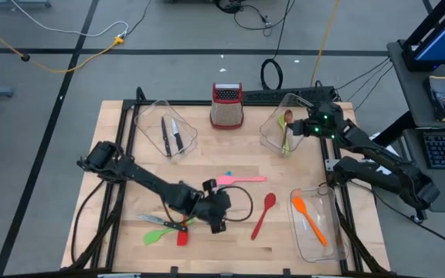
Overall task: Pick & Place Kitchen Items
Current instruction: Put the silver knife into the top left transparent bin
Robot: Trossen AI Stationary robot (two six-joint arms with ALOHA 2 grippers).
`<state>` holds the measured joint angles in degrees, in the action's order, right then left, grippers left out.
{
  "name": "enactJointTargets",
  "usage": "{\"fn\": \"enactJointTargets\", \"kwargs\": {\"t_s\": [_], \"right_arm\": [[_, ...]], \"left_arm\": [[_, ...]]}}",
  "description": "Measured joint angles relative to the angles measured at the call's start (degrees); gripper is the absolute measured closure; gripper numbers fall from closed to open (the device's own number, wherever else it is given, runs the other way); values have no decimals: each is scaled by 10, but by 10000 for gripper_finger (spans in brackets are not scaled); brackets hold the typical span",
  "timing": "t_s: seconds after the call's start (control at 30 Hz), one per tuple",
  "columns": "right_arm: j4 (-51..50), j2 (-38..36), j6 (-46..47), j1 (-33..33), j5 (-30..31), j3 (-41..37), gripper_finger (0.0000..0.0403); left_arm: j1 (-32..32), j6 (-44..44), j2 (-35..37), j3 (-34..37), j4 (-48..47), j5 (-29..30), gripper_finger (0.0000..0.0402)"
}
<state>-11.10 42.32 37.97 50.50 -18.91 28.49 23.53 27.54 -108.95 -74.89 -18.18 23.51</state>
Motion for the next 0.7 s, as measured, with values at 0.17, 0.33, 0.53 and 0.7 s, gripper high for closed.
{"fn": "enactJointTargets", "kwargs": {"t_s": [0.17,0.33,0.53,0.7], "right_arm": [[0,-42,-30,0,-61,0,400],[-1,-81,-53,0,-113,0,402],[-6,-121,-79,-5,-159,0,402],[-8,-154,-120,-37,-176,0,402]], "left_arm": [[24,61,0,0,0,2,339],[37,88,0,0,0,6,339],[39,97,0,0,-1,6,339],[38,81,0,0,-2,7,339]]}}
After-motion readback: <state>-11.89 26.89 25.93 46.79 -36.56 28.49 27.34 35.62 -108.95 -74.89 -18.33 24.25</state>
